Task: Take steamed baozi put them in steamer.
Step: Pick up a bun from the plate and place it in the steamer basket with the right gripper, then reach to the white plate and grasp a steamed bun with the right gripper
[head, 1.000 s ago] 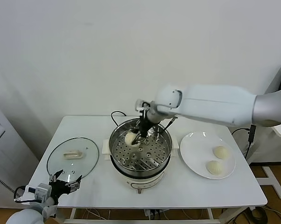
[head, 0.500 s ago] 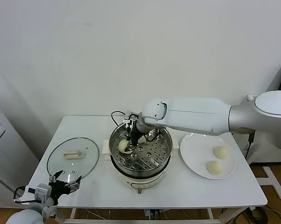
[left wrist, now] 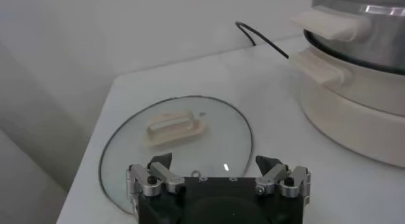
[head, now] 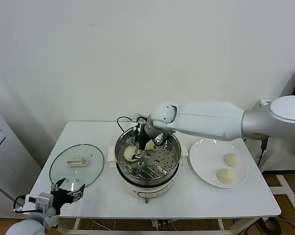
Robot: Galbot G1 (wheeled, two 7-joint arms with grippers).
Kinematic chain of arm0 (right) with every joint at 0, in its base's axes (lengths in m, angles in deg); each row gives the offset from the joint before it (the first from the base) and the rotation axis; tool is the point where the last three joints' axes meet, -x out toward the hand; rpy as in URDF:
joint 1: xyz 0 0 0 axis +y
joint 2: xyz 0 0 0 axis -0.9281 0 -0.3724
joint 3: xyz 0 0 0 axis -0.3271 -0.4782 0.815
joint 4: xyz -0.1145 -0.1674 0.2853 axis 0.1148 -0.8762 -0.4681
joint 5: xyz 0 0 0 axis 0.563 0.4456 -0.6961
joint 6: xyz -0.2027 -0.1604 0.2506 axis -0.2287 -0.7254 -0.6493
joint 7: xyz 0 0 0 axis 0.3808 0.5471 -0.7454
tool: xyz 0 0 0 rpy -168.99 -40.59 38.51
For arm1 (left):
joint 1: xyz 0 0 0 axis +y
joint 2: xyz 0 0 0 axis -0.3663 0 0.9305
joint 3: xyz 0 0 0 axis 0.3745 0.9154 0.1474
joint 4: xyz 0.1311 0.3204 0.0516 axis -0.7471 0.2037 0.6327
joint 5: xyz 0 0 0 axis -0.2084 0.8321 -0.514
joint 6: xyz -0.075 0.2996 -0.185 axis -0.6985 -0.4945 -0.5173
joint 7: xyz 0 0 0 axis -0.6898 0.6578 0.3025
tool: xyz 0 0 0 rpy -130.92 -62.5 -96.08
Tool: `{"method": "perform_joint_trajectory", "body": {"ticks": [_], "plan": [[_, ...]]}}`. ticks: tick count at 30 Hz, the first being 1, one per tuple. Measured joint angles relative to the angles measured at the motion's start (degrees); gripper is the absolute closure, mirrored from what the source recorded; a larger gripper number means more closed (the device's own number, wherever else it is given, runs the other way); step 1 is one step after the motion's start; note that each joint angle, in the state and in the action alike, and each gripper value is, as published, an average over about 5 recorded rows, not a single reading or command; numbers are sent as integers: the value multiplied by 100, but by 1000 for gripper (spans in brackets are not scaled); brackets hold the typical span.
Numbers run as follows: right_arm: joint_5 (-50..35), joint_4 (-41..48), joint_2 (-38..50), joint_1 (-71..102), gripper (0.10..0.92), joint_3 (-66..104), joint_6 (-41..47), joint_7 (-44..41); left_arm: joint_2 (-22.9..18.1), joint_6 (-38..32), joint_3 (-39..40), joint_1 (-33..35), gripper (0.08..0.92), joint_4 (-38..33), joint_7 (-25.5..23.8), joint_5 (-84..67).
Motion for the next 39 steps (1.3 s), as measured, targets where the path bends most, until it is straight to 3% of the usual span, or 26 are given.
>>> {"method": "perform_joint_trajectory", "body": {"ticks": [7,20,39], "plan": [[560,-232,860,-760,203,-473,-390,-958,9,-2,-12,10,177,-49,-1,-12],[2417,44,2522,-901,203,-748,-1516,-2511,11,20,-79,91,177,-156,7,-25],[4554,1215,2817,1152,203,744,-2814,-3155,-8,111,-103,117,177,-227,31,-12]]}}
